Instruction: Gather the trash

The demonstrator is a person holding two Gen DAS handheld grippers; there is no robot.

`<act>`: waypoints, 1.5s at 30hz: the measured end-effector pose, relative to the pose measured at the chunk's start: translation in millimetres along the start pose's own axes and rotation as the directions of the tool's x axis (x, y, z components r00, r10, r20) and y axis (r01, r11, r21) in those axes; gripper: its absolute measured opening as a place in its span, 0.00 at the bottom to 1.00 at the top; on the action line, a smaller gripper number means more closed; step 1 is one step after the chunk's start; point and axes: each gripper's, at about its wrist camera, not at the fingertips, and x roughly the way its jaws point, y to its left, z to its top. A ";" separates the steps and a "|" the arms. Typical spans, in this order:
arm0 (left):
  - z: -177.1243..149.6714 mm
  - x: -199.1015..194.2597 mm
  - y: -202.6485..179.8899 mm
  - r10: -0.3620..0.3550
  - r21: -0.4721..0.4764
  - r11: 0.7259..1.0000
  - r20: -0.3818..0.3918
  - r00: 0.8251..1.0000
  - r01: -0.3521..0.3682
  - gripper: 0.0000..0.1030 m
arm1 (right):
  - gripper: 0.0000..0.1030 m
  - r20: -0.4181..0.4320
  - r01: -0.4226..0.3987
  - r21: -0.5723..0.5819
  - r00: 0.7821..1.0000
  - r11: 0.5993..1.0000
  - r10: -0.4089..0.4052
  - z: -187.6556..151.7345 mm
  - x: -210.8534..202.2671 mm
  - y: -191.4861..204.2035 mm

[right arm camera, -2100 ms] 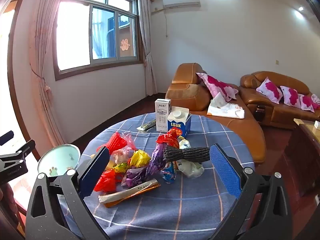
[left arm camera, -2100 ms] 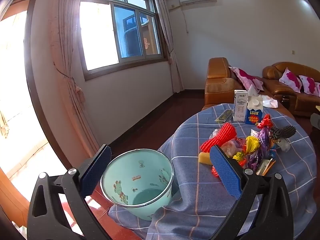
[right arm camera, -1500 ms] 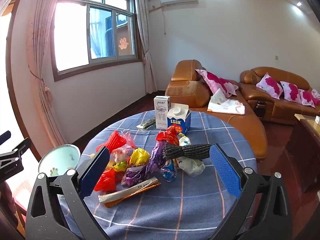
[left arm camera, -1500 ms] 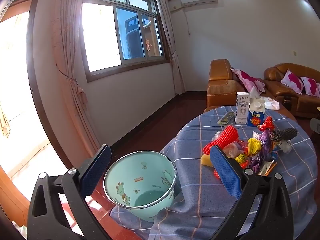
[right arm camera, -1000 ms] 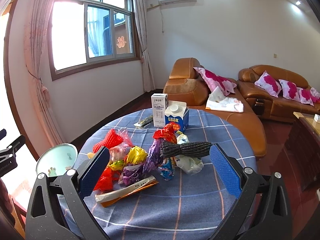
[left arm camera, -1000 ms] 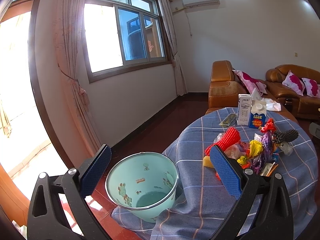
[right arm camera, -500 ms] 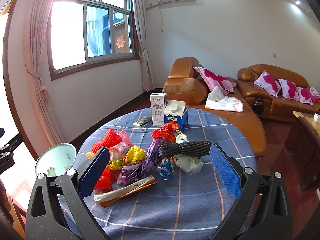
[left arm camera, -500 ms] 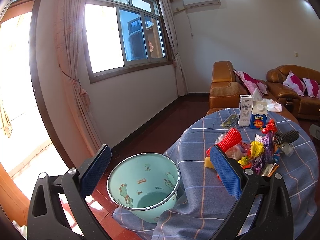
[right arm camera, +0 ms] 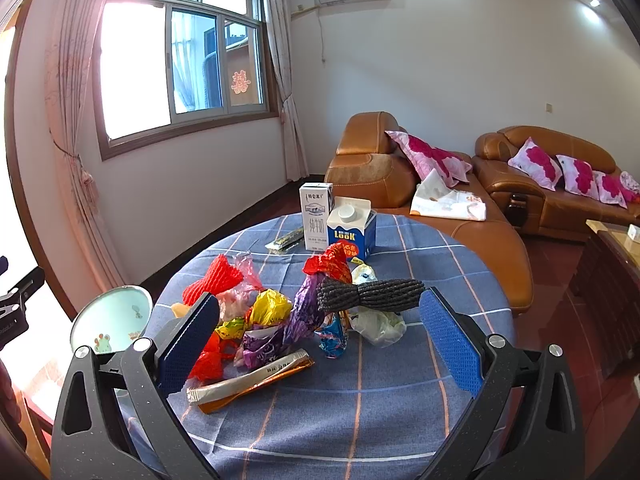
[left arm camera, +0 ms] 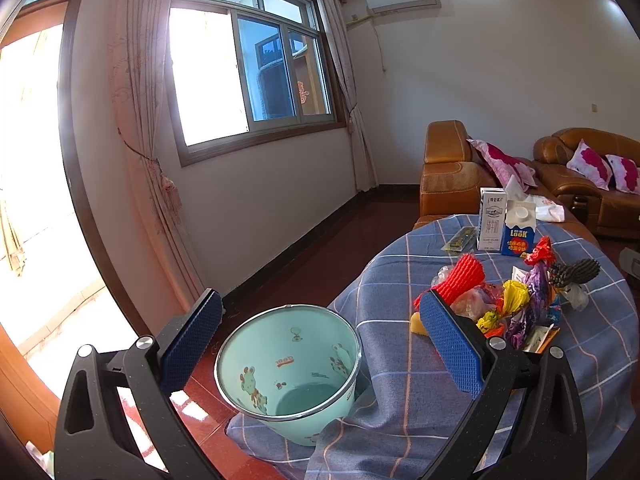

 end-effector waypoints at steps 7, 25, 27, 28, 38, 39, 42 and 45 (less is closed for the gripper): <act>-0.7 0.9 -0.5 0.001 0.002 1.000 -0.004 1.000 -0.001 0.94 | 0.95 -0.001 0.000 0.000 1.000 1.000 0.000 0.1 0.1 -0.1; -2.6 4.1 -1.5 0.003 0.006 1.000 -0.012 1.000 -0.003 0.94 | 0.95 -0.004 0.000 0.001 1.000 1.000 0.000 -1.2 1.9 -0.2; -4.0 5.2 -2.1 0.004 0.009 1.000 -0.016 1.000 -0.004 0.94 | 0.95 -0.005 0.000 0.001 1.000 1.000 0.000 -1.6 2.1 -0.5; -4.9 6.1 -2.6 0.004 0.010 1.000 -0.018 1.000 -0.004 0.94 | 0.95 -0.005 -0.001 0.001 1.000 1.000 0.001 -2.1 2.5 -0.7; -24.5 38.3 -27.3 -0.018 0.047 0.999 -0.083 0.996 0.022 0.94 | 0.95 -0.018 0.105 -0.019 0.994 0.994 -0.105 -23.8 29.4 -21.1; -27.6 43.4 -31.9 -0.025 0.049 0.998 -0.090 0.996 0.029 0.94 | 0.95 -0.032 0.123 -0.013 0.992 0.992 -0.123 -29.8 35.1 -29.4; -36.9 58.0 -52.1 -0.061 0.058 0.996 -0.118 0.991 0.069 0.94 | 0.95 -0.065 0.167 0.028 0.984 0.986 -0.165 -47.1 48.9 -56.3; -42.0 69.6 -77.0 -0.090 0.086 0.991 -0.128 0.988 0.102 0.94 | 0.95 -0.080 0.218 0.038 0.974 0.975 -0.214 -61.5 60.7 -74.3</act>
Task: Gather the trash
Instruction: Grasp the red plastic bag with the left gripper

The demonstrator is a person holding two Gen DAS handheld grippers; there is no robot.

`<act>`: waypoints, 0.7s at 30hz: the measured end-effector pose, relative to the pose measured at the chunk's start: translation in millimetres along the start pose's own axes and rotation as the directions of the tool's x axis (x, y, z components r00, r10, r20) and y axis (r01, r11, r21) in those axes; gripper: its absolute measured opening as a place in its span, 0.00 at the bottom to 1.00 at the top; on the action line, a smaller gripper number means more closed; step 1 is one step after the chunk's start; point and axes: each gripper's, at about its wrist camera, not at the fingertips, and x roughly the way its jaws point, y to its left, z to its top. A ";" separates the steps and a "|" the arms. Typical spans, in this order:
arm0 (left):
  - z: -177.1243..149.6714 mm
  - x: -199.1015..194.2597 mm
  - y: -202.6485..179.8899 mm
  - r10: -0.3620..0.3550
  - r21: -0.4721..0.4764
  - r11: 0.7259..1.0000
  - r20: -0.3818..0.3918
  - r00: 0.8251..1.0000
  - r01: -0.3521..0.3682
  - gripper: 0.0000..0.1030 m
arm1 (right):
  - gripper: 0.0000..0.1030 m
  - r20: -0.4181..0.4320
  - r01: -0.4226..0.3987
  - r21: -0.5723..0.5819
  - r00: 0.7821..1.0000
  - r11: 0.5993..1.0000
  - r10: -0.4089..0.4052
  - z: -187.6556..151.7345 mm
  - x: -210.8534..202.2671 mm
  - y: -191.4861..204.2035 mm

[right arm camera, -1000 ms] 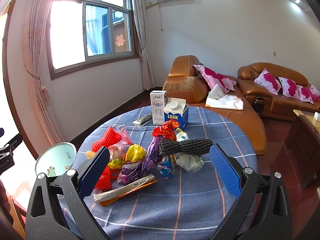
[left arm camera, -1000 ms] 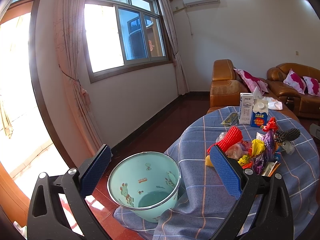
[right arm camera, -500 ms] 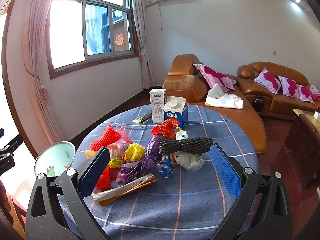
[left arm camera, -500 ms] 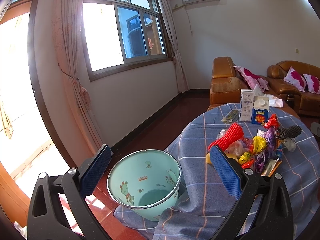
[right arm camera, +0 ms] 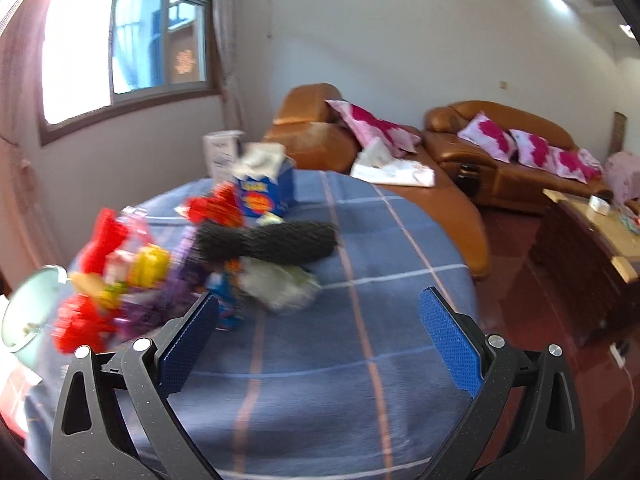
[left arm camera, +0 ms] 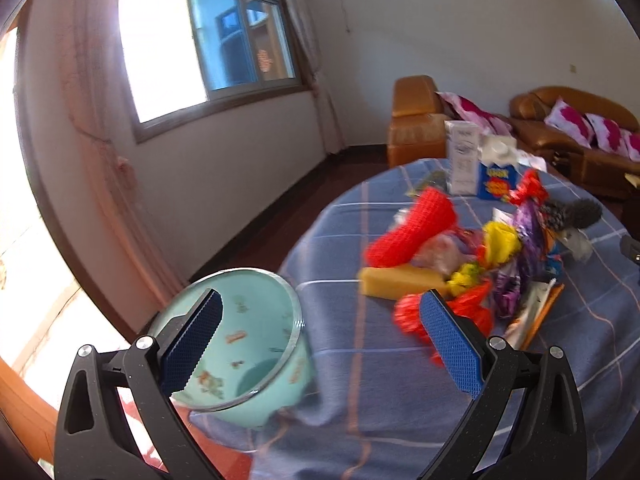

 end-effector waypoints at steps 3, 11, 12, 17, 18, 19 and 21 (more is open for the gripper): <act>-1.4 12.5 -26.4 -0.036 0.040 0.999 -0.015 0.999 0.036 0.94 | 0.94 -0.015 0.024 0.007 1.000 1.000 -0.023 -8.5 11.5 -8.2; -22.2 49.5 -69.9 -0.150 0.094 0.982 -0.132 0.980 0.163 0.66 | 0.94 -0.052 0.054 0.012 0.997 0.998 -0.053 -23.9 31.3 -18.7; -25.4 53.3 -71.3 -0.171 0.088 0.979 -0.149 0.974 0.186 0.50 | 0.93 -0.060 0.052 0.014 0.997 0.999 -0.051 -25.0 34.3 -19.0; -28.5 55.6 -65.8 -0.272 0.039 0.958 -0.172 0.947 0.283 0.18 | 0.86 -0.075 0.042 0.019 0.996 0.999 -0.041 -26.4 39.3 -20.1; -27.9 54.2 -63.9 -0.281 0.035 0.956 -0.170 0.944 0.291 0.16 | 0.86 -0.074 0.042 0.018 0.996 0.999 -0.041 -26.4 39.8 -19.7; -26.9 53.2 -61.9 -0.285 0.033 0.955 -0.168 0.944 0.295 0.16 | 0.86 -0.074 0.043 0.014 0.996 0.999 -0.042 -26.4 39.8 -18.9; -23.8 46.6 -54.6 -0.280 0.031 0.957 -0.152 0.948 0.288 0.15 | 0.86 -0.075 0.040 0.008 0.996 0.999 -0.039 -26.4 39.3 -17.7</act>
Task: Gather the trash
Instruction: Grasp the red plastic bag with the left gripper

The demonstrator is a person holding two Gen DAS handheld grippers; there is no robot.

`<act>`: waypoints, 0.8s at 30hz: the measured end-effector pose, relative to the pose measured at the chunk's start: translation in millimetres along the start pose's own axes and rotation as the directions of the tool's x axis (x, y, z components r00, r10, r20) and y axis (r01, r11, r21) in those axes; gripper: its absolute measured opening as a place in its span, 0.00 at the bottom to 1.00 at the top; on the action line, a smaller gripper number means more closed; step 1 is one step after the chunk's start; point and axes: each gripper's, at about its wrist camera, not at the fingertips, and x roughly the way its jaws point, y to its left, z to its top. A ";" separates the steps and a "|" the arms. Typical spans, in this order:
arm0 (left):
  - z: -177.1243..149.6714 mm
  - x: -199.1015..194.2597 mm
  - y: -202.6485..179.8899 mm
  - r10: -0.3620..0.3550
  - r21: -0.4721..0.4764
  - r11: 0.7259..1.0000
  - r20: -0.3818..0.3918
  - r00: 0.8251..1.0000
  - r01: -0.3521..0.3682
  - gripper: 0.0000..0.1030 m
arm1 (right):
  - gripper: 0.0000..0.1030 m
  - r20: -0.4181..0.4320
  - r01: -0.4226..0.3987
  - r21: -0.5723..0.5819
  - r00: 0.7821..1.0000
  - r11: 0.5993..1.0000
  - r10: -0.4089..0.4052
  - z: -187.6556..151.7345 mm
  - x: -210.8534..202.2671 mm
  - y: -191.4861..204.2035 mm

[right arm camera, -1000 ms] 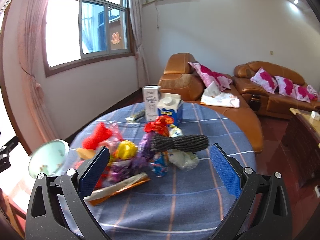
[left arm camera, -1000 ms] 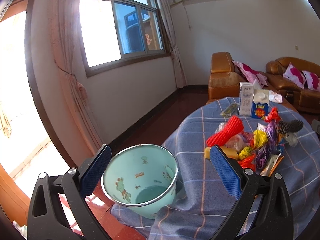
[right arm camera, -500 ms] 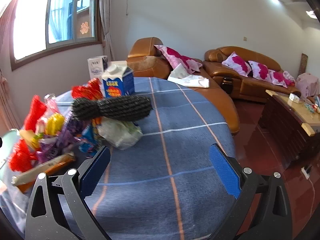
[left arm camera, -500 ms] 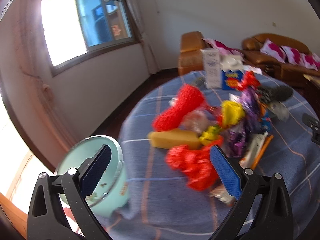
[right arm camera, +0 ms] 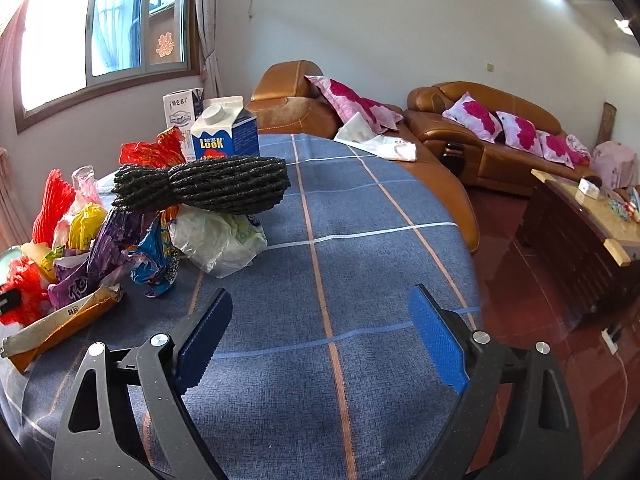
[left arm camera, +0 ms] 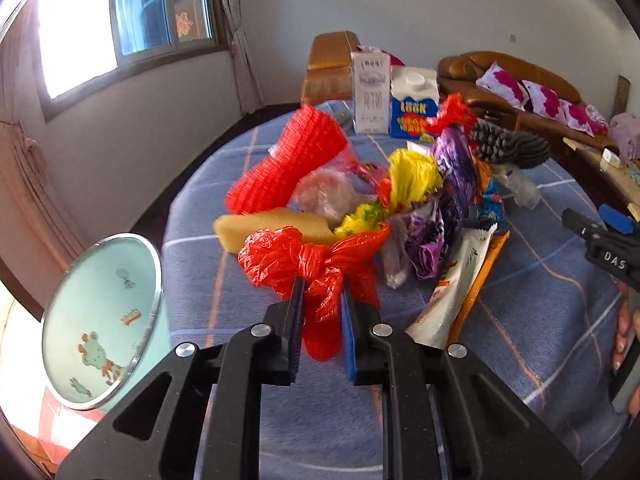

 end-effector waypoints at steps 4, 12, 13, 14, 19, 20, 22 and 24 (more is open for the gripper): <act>3.5 -18.7 13.7 0.033 -0.005 0.999 0.038 0.999 -0.033 0.15 | 0.86 0.002 -0.006 -0.008 1.000 1.000 0.006 0.6 -0.9 3.1; 8.2 -42.9 34.0 0.115 0.000 0.993 0.099 0.988 -0.115 0.15 | 0.86 -0.006 -0.013 -0.029 1.000 0.999 0.013 4.3 0.1 12.8; 8.6 -45.5 35.8 0.126 0.001 0.992 0.106 0.986 -0.127 0.15 | 0.86 -0.007 -0.017 -0.026 1.000 1.000 0.016 6.1 0.1 12.4; 9.8 -47.9 37.9 0.147 0.006 0.989 0.117 0.982 -0.148 0.15 | 0.85 -0.003 -0.016 -0.025 1.000 1.000 0.016 8.4 -0.4 12.1; 15.3 -40.6 54.2 0.229 0.010 0.973 0.116 0.967 -0.231 0.15 | 0.79 0.017 -0.032 0.009 0.999 0.999 0.032 28.7 1.2 1.8; 16.0 -39.5 56.9 0.230 0.005 0.973 0.114 0.966 -0.232 0.15 | 0.77 0.023 -0.033 0.013 0.999 0.999 0.032 34.2 2.9 -0.3; 17.3 -37.7 60.5 0.233 0.000 0.972 0.111 0.966 -0.234 0.15 | 0.76 0.036 -0.031 0.019 0.999 0.999 0.030 45.1 6.2 -4.2; 17.5 -36.0 61.0 0.229 0.004 0.973 0.108 0.967 -0.231 0.15 | 0.76 0.044 -0.039 0.029 0.998 0.999 0.038 56.2 10.7 -7.2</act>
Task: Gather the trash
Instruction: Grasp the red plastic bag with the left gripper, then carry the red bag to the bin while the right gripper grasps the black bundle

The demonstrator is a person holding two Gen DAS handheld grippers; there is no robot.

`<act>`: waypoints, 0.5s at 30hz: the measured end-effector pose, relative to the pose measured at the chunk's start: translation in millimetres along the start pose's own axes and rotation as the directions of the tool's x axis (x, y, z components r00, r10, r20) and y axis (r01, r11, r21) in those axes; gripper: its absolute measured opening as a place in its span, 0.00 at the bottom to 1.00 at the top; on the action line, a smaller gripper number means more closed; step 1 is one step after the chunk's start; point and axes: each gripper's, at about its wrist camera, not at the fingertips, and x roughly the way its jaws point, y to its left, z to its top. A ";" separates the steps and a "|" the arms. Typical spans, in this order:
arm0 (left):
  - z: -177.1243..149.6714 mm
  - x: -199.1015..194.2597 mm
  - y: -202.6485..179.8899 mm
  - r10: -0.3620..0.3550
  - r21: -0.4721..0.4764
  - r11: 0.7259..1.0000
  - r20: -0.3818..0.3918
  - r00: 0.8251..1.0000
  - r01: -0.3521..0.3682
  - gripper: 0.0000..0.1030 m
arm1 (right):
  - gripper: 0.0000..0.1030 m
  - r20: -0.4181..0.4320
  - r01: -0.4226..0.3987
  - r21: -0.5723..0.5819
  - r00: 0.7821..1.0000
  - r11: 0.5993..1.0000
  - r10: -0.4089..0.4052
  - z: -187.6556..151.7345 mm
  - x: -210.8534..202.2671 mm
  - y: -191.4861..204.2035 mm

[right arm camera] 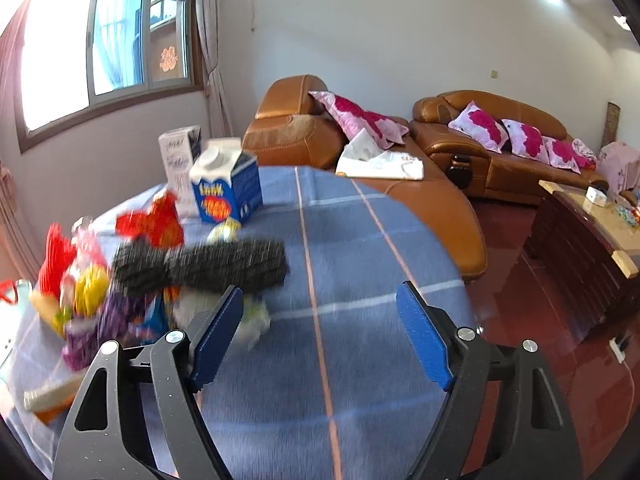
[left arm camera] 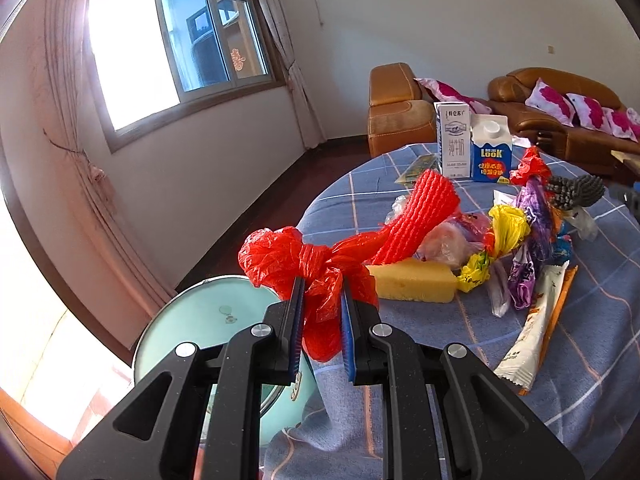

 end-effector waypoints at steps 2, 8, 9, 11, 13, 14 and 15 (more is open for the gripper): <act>-0.9 0.8 -3.0 -0.009 0.008 1.000 -0.004 1.000 0.009 0.15 | 0.76 0.007 -0.004 0.006 1.000 1.000 0.004 11.2 5.8 -1.3; -3.6 1.3 -10.0 -0.025 0.027 0.999 -0.013 1.000 0.025 0.16 | 0.76 -0.060 -0.101 0.006 0.993 0.995 0.101 23.5 31.6 3.9; -3.5 0.7 -9.2 -0.024 0.027 0.999 -0.013 1.000 0.025 0.16 | 0.75 -0.078 -0.120 0.007 0.990 0.993 0.120 23.0 35.7 5.5; -3.2 0.0 -8.4 -0.022 0.021 1.000 -0.012 1.000 0.023 0.16 | 0.62 -0.116 -0.169 0.011 0.979 0.986 0.169 19.5 42.3 8.4; -3.2 -0.7 -6.9 -0.023 0.017 1.000 -0.012 1.000 0.023 0.16 | 0.45 -0.138 -0.216 0.026 0.966 0.976 0.217 15.9 44.5 9.8; -3.3 -1.1 -6.4 -0.023 0.015 1.000 -0.012 1.000 0.024 0.16 | 0.40 -0.139 -0.226 0.032 0.964 0.974 0.229 14.2 43.0 10.6; -3.1 -1.5 -6.3 -0.025 0.014 1.000 -0.012 1.000 0.025 0.16 | 0.36 -0.139 -0.238 0.033 0.961 0.971 0.240 13.6 42.6 12.3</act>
